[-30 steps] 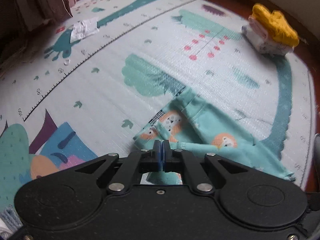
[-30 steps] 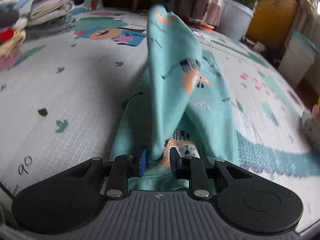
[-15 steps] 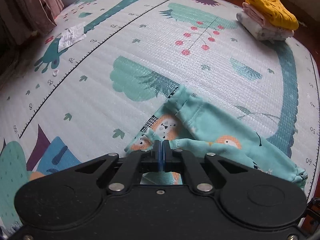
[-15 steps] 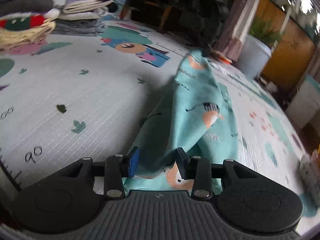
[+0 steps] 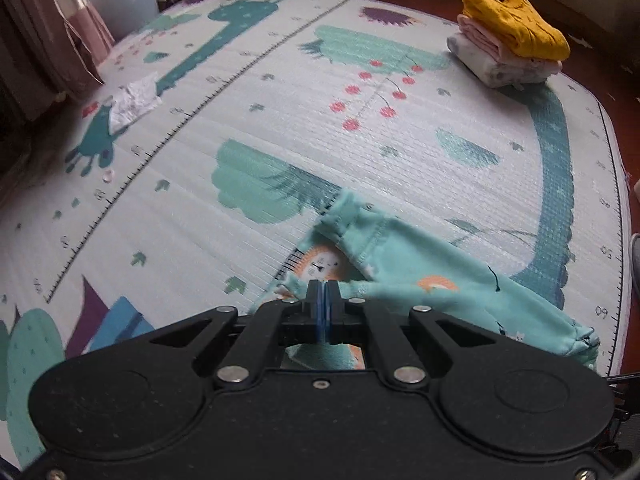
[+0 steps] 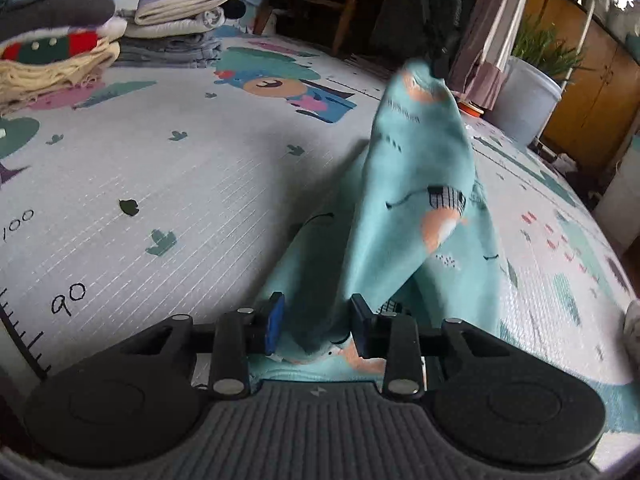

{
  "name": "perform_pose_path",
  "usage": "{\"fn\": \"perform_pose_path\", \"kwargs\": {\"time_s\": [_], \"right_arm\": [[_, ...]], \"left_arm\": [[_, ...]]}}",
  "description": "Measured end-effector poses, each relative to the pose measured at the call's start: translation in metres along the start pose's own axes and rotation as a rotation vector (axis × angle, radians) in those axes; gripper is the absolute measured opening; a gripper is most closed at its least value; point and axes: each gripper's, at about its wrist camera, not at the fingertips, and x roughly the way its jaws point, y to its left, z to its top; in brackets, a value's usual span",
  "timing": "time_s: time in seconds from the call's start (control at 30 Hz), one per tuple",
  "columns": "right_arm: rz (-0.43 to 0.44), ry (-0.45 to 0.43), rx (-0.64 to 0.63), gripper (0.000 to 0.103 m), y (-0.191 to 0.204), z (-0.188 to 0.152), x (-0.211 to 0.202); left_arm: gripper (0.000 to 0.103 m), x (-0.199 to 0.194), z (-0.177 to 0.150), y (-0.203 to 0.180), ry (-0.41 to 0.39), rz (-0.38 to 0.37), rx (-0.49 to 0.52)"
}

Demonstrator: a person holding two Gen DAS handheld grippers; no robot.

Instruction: Fold clothes

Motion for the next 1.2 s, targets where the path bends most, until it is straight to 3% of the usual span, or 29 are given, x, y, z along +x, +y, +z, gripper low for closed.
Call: {"fn": "perform_pose_path", "kwargs": {"time_s": [0.33,0.43,0.6,0.77,0.83,0.9,1.0,1.2], "right_arm": [[-0.069,-0.040,0.050,0.038,-0.004,0.002,-0.007],[-0.059,0.007,-0.053,0.031,0.006,-0.003,0.003],[-0.106,0.009,-0.155,0.028,0.025,-0.002,0.004],[-0.131,-0.025,-0.172,0.029,0.027,0.000,-0.002],[-0.134,-0.052,-0.168,0.032,0.026,0.000,-0.005],[-0.106,-0.055,-0.169,0.033,0.027,0.000,-0.005],[-0.072,-0.034,-0.169,0.033,0.029,0.000,-0.002],[-0.065,-0.019,-0.164,0.033,0.028,0.001,-0.002]], "left_arm": [[0.000,0.004,-0.003,-0.006,0.025,0.031,0.068],[0.000,0.009,-0.007,0.002,0.030,0.082,0.056],[0.000,0.037,-0.015,0.005,0.062,0.152,0.083],[0.000,0.052,-0.019,-0.005,-0.016,0.083,0.141],[0.000,0.052,-0.019,-0.010,-0.028,0.088,0.182],[0.000,0.055,-0.018,-0.013,-0.022,0.113,0.218],[0.000,0.058,-0.017,-0.011,-0.035,0.104,0.192],[0.000,0.082,-0.015,-0.018,0.013,0.101,0.191]]}}
